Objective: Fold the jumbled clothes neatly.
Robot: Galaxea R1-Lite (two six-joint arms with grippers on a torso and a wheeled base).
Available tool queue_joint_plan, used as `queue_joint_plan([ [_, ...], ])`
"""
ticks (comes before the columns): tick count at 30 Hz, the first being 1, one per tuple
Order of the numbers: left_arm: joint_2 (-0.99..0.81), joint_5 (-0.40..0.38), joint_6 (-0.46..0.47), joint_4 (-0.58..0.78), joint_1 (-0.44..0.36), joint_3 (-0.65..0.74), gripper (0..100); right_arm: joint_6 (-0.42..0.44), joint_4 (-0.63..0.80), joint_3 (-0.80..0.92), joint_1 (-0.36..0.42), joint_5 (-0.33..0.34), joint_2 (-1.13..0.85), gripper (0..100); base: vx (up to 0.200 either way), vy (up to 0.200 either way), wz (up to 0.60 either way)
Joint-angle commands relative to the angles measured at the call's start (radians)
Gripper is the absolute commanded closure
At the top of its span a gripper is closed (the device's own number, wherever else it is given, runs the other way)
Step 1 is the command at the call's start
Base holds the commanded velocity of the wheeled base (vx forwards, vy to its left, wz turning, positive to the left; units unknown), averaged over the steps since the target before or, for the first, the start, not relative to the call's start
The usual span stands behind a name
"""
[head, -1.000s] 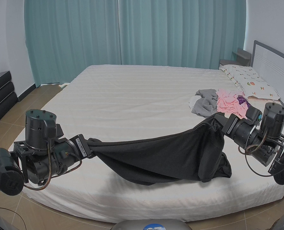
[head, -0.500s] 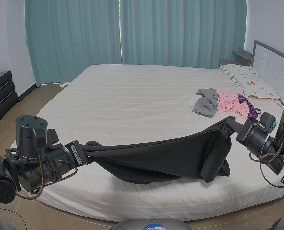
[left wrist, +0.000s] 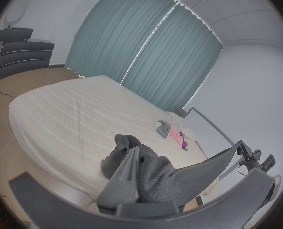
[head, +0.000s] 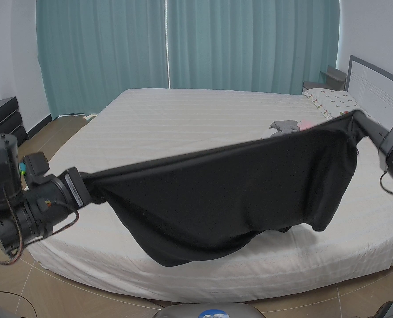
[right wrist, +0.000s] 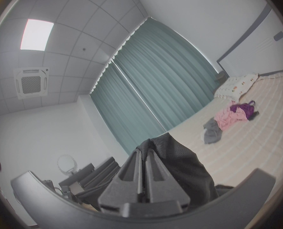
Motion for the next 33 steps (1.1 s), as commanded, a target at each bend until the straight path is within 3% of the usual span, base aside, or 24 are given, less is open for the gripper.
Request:
queue_joint_plan([
  [1, 0.051, -0.014, 0.017, 0.050, 0.096, -0.178, 100, 0.003, 0.087, -0.202, -0.056, 0.006, 0.074, 100, 0.000, 0.000, 0.00],
  [6, 0.210, -0.014, 0.019, 0.049, 0.129, -0.279, 100, -0.003, 0.082, -0.340, -0.102, -0.008, 0.304, 100, 0.000, 0.000, 0.00],
  [13, 0.367, -0.013, 0.019, 0.049, 0.131, -0.374, 100, -0.008, 0.071, -0.437, -0.115, -0.062, 0.505, 100, 0.200, 0.000, 0.00],
  [24, 0.545, -0.013, 0.016, 0.030, 0.156, -0.460, 100, -0.009, 0.011, -0.472, -0.129, -0.065, 0.649, 100, 0.200, 0.000, 0.00],
  [31, 0.628, -0.010, 0.014, -0.019, 0.165, -0.473, 100, -0.008, -0.013, -0.465, -0.129, -0.070, 0.714, 100, 0.000, 0.000, 0.00],
  [33, 0.680, -0.010, 0.017, -0.088, 0.171, -0.485, 100, -0.006, -0.038, -0.463, -0.129, -0.071, 0.748, 100, 0.000, 0.000, 0.00],
])
